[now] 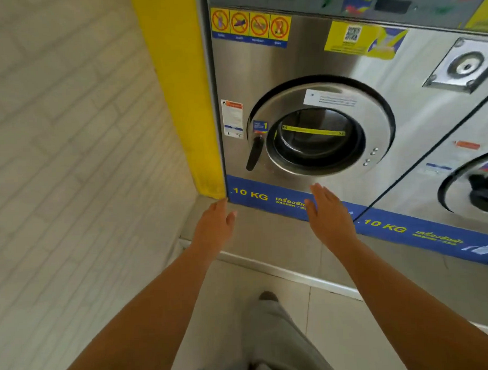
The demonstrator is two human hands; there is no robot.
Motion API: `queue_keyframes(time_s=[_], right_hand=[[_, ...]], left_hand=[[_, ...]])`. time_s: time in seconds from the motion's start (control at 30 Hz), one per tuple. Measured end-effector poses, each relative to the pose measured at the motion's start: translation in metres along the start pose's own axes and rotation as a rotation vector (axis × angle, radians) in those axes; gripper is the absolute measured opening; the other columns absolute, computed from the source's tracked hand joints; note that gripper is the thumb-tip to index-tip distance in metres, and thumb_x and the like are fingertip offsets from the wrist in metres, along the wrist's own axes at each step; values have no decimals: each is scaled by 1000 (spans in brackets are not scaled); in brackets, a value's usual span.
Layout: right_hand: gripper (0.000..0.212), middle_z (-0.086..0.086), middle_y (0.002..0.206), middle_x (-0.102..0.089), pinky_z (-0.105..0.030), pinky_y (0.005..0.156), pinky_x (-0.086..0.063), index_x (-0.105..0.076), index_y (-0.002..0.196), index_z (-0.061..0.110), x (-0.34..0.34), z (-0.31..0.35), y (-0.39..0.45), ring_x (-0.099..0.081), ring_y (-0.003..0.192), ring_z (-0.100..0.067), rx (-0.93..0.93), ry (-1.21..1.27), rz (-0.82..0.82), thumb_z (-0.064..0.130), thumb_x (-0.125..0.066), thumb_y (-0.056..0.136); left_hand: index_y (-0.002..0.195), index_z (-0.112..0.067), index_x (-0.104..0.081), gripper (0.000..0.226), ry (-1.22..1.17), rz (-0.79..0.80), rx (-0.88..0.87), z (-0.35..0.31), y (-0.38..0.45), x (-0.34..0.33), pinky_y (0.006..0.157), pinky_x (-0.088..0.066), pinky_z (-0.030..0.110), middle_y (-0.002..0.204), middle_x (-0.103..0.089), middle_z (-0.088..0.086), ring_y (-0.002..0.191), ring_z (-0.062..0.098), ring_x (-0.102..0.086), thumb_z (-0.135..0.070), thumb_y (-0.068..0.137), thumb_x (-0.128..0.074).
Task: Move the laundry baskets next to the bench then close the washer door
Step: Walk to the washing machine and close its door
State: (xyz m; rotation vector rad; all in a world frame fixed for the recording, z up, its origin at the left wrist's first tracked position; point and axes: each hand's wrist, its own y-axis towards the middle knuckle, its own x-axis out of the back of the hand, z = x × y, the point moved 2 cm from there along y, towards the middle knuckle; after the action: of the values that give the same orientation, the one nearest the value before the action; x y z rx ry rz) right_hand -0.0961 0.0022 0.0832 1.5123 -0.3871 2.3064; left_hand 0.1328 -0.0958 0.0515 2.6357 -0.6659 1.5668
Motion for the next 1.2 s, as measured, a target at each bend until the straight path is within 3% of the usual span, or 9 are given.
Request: queue_keyframes(time_s=[0.13,0.3,0.47,0.6,0.93,1.07,1.2], right_hand=[[48,-15,151,-38,-38,114,-26,-38,144,4,23,1,78,-31,142,-30,122,-54,-71,22,-42,100],[50,-11,156,-28,-41,119,-18,-32,147,10,53,4,155,-20,146,-26,134,-118,-239,28,-37,101],[53,-11,159,-18,-42,121,-13,-24,150,11,75,6,199,-13,148,-26,58,-235,-365,29,-30,101],[56,-9,161,-9,-39,121,-5,-12,153,12,75,-3,215,-3,149,-24,-38,-299,-339,32,-25,102],[59,-7,161,-9,-38,121,-11,-15,153,12,71,-4,218,-3,149,-21,-60,-205,-329,33,-35,101],[61,-7,161,-11,-35,121,-12,-17,152,10,68,4,208,-6,149,-22,-89,-160,-357,36,-36,100],[61,-7,160,-15,-38,121,-13,-21,151,11,64,10,190,-10,149,-22,-135,-130,-399,40,-35,100]], left_hand=[[147,-9,-33,52,-81,-11,-12,-38,65,10,105,-36,38,148,-43,15,134,31,-43,-31,100,-43],[148,-10,-30,54,-131,-41,-116,-81,132,25,110,-33,37,151,-39,12,138,28,-39,-32,100,-44],[149,-15,-25,57,-83,-70,-301,-113,206,44,111,-38,41,151,-40,10,138,28,-41,-36,99,-44],[154,-16,-12,67,-21,-60,-408,-139,246,52,118,-27,40,161,-20,6,147,25,-25,-41,99,-41],[154,-14,-6,76,100,-22,-528,-149,263,40,120,-22,42,161,-16,10,148,28,-19,-46,97,-44],[153,-11,-15,72,111,-55,-581,-140,247,45,121,-21,44,158,-25,11,146,29,-25,-45,97,-42],[148,-10,-31,63,45,-86,-654,-126,218,50,116,-31,45,146,-43,12,138,33,-37,-41,96,-48]])
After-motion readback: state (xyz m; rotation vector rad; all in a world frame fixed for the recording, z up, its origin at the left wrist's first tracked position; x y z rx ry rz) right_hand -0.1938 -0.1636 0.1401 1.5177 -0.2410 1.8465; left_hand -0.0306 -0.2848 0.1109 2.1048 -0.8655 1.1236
